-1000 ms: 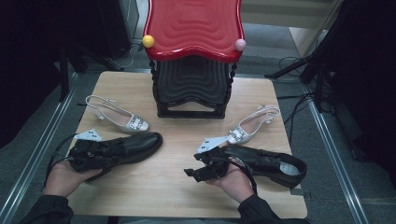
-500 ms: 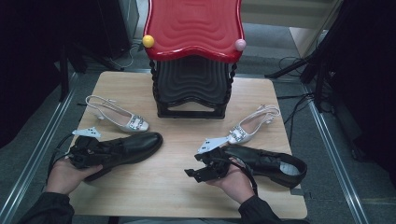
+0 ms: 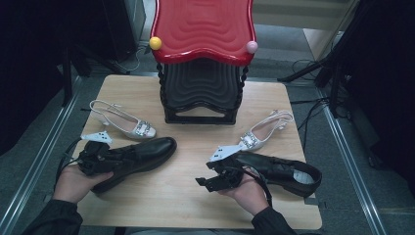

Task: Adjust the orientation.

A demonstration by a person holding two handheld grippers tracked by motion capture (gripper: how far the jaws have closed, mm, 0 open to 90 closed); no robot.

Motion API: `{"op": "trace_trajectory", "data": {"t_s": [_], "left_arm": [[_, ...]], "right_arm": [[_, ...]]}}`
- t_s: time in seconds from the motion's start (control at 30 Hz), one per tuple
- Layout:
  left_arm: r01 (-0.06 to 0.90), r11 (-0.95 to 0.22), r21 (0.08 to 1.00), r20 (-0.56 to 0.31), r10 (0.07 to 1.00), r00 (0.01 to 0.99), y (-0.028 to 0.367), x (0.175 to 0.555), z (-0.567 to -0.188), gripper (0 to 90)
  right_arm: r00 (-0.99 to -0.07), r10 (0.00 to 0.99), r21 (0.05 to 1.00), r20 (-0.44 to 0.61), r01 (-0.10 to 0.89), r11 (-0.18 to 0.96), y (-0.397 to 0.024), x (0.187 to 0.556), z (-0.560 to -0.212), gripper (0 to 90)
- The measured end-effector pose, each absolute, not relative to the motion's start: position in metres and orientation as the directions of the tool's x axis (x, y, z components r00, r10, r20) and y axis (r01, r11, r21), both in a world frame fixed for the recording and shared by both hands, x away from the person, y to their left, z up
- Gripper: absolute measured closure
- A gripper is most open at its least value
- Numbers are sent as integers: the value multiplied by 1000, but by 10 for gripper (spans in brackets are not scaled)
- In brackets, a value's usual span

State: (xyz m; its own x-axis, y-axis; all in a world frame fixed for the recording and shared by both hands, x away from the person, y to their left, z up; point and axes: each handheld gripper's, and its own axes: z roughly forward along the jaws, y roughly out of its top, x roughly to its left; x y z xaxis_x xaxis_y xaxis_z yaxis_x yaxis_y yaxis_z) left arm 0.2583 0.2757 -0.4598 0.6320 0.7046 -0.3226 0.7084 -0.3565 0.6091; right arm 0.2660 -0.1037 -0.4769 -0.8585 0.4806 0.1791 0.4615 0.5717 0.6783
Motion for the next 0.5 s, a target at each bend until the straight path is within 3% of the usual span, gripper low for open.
{"op": "trace_trajectory", "data": {"t_s": [0.5], "left_arm": [[691, -410, 595, -346, 646, 681, 218, 269, -453, 799]], "right_arm": [[-837, 516, 687, 183, 484, 542, -115, 260, -476, 347]]}}
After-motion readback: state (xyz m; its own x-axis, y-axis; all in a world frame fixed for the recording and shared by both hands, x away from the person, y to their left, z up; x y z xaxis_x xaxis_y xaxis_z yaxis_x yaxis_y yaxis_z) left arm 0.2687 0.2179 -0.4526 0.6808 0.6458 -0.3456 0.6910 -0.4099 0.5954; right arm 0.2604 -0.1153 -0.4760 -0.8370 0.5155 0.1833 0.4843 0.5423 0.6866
